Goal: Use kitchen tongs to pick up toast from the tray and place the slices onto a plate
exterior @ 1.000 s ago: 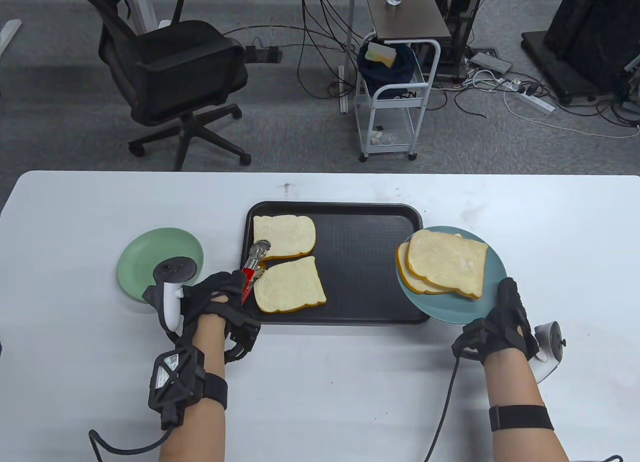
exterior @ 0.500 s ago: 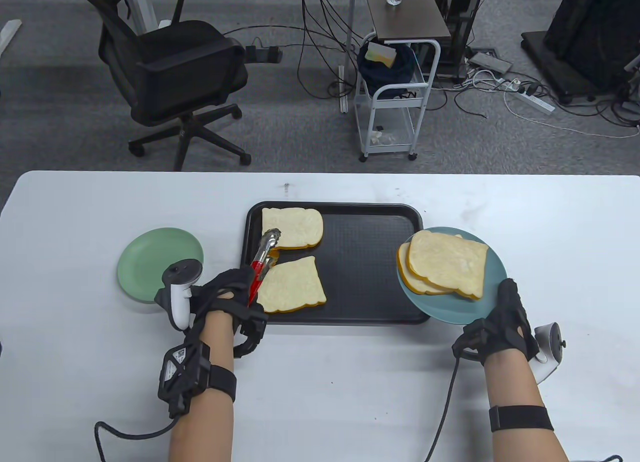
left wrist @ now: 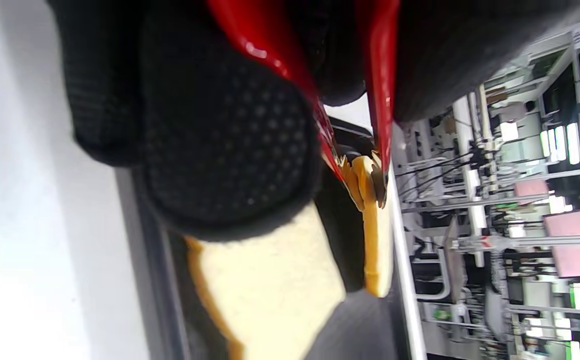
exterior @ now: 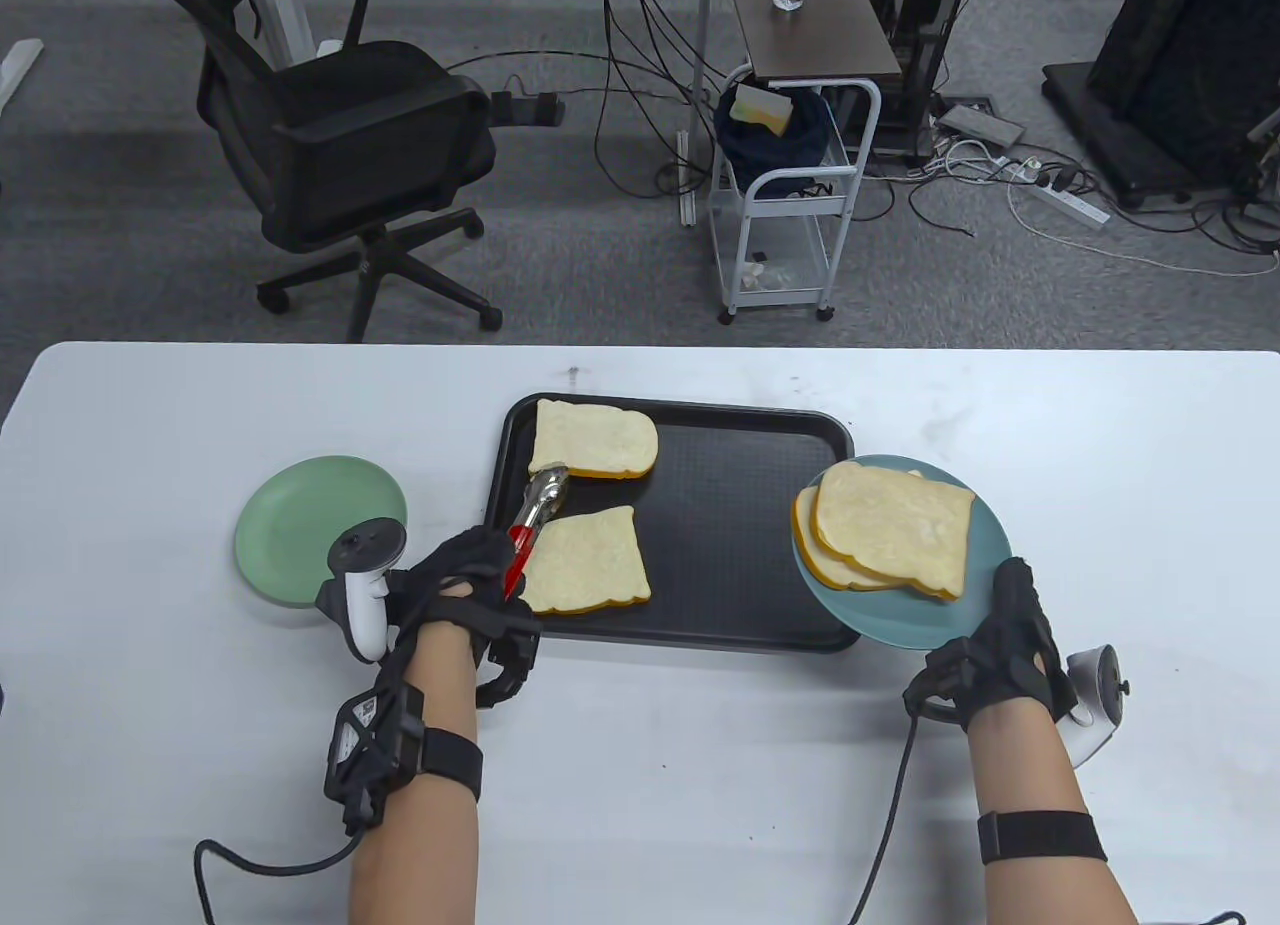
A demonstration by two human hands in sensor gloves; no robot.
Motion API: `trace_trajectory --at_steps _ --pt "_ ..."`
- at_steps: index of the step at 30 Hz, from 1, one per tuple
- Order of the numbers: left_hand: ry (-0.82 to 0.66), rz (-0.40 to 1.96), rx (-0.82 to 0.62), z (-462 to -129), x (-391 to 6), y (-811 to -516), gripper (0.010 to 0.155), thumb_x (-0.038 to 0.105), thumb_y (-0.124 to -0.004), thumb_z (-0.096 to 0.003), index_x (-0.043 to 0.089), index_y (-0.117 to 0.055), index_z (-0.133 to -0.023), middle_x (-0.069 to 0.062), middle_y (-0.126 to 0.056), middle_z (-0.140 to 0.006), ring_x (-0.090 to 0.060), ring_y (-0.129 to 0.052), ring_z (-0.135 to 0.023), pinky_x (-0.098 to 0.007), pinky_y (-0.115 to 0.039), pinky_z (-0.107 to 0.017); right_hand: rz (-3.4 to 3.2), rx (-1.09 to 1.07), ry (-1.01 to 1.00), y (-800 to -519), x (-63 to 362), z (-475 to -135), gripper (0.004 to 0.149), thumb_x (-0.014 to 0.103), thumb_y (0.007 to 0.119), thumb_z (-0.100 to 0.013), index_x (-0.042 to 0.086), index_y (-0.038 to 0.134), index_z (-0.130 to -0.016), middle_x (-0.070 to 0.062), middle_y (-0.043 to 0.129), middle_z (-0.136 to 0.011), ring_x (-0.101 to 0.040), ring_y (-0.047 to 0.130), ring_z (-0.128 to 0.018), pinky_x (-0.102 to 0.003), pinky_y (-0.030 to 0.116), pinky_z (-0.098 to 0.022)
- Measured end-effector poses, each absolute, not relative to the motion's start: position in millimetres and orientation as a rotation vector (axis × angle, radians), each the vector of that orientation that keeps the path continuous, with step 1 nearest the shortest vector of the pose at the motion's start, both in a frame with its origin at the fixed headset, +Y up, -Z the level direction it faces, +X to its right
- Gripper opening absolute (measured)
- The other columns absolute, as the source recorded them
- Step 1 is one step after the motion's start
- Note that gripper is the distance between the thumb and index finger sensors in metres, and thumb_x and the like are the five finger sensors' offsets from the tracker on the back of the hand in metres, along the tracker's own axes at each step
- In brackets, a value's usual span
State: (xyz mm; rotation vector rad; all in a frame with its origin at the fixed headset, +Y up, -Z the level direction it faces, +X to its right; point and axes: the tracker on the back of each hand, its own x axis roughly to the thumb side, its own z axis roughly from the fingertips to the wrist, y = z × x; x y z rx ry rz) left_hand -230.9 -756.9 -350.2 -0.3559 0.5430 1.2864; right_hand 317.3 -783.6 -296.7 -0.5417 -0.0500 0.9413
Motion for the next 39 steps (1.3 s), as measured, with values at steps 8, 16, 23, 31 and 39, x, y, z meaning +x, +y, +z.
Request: trace_trajectory --at_steps 8,16,23,31,39 --pt "0.303 1.394 -0.292 -337 -221 -692 0.057 0.047 -0.083 -0.0468 0.029 -0.066 -0.098 -0.014 -0.098 -0.079 -0.019 -0.113 -0.026 -0.042 -0.096 -0.039 0.944 -0.544 -0.054 -784 318 -297 0.05 0.052 0.06 -0.051 0.024 0.05 -0.09 -0.016 0.079 -0.083 -0.036 0.1 -0.051 -0.047 0.091 -0.033" --pt "-0.046 1.379 -0.308 -312 -157 -623 0.057 0.047 -0.082 -0.0471 0.03 -0.066 -0.099 -0.013 -0.098 -0.079 -0.018 -0.113 -0.026 -0.042 -0.096 -0.039 0.944 -0.532 -0.058 -781 317 -295 0.05 0.052 0.06 -0.051 0.024 0.05 -0.09 -0.016 0.079 -0.083 -0.036 0.1 -0.051 -0.047 0.091 -0.033" --pt "-0.177 1.331 -0.402 -298 -96 -635 0.057 0.047 -0.083 -0.0468 0.029 -0.066 -0.099 -0.014 -0.099 -0.079 -0.019 -0.113 -0.026 -0.042 -0.096 -0.038 0.93 -0.521 -0.056 -781 317 -295 0.05 0.052 0.06 -0.051 0.023 0.05 -0.09 -0.016 0.079 -0.083 -0.036 0.1 -0.05 -0.047 0.091 -0.033" --pt "-0.142 1.281 -0.501 -296 -80 -684 0.057 0.047 -0.083 -0.0468 0.029 -0.066 -0.099 -0.014 -0.098 -0.079 -0.019 -0.113 -0.026 -0.043 -0.096 -0.038 0.91 -0.517 -0.044 -781 317 -295 0.05 0.052 0.06 -0.051 0.024 0.05 -0.09 -0.016 0.079 -0.083 -0.035 0.1 -0.051 -0.046 0.091 -0.033" --pt "-0.162 1.256 -0.507 -295 -93 -691 0.071 0.061 -0.086 -0.0421 0.029 -0.062 -0.101 -0.009 -0.096 -0.087 -0.02 -0.112 -0.034 -0.042 -0.094 -0.043 0.942 -0.534 -0.047 -781 318 -294 0.05 0.052 0.06 -0.051 0.024 0.05 -0.09 -0.016 0.078 -0.083 -0.036 0.099 -0.051 -0.047 0.09 -0.033"
